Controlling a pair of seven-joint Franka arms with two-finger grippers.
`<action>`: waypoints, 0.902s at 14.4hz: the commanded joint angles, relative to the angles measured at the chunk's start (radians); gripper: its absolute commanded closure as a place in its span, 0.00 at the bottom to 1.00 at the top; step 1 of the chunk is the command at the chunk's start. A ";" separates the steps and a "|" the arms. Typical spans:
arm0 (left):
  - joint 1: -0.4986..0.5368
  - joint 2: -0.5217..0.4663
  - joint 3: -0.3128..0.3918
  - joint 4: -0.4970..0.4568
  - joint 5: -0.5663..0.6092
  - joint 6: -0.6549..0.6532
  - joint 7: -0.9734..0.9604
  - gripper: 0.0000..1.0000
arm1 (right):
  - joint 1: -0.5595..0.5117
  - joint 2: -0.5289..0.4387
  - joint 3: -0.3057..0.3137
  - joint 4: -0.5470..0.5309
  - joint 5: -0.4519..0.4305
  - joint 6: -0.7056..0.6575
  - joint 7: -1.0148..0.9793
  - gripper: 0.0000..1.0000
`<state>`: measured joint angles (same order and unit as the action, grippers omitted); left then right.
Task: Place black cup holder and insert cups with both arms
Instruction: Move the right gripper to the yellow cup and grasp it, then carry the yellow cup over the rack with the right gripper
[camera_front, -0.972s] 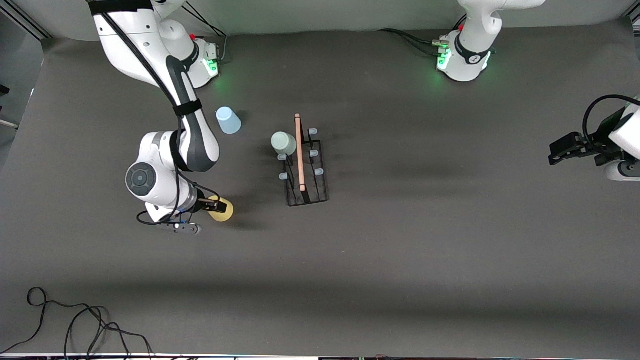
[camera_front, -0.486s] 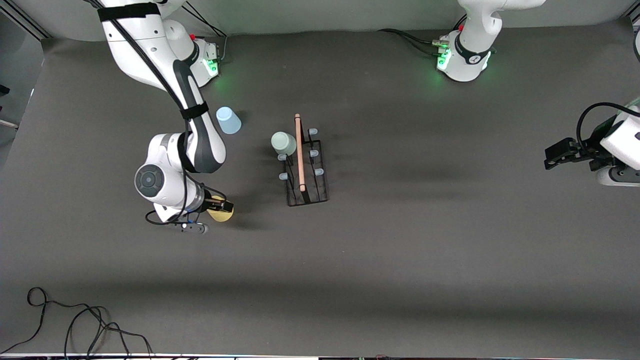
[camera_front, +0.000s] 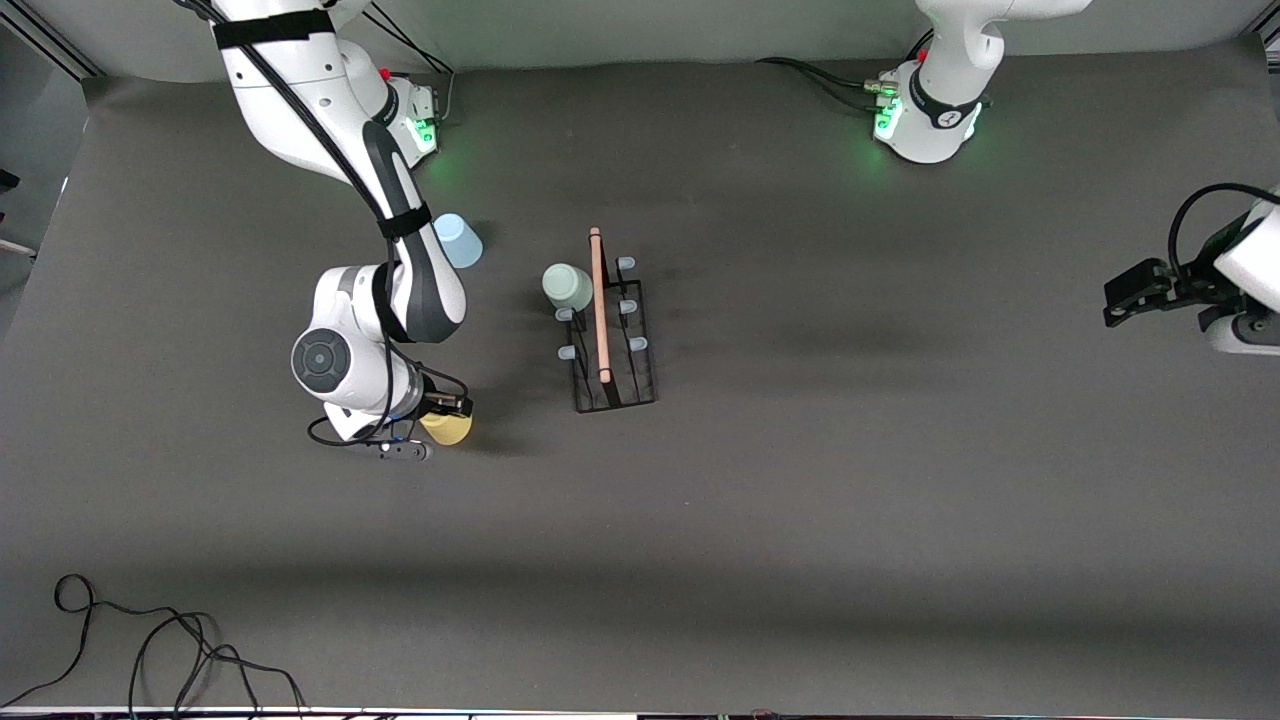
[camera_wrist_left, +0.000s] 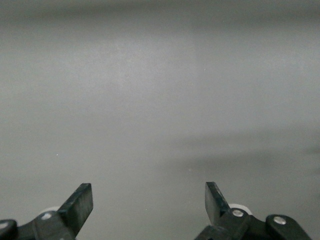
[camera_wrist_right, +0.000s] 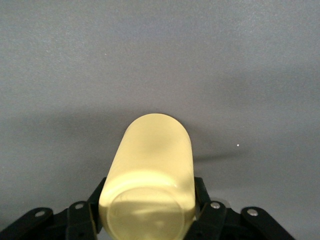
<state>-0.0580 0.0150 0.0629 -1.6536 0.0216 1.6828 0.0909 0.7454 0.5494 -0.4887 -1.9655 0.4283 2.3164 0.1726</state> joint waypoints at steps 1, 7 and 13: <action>-0.003 -0.021 -0.003 0.001 0.015 -0.028 0.009 0.00 | 0.037 -0.071 -0.013 -0.015 0.029 -0.030 -0.018 1.00; 0.001 -0.023 0.003 0.000 0.014 -0.049 0.016 0.00 | 0.084 -0.290 -0.018 -0.006 0.014 -0.210 0.169 1.00; 0.001 -0.024 0.005 0.000 0.012 -0.048 0.012 0.00 | 0.232 -0.289 -0.016 0.052 -0.037 -0.201 0.497 1.00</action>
<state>-0.0573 0.0044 0.0651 -1.6533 0.0223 1.6498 0.0912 0.9252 0.2347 -0.4920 -1.9461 0.4193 2.1056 0.5594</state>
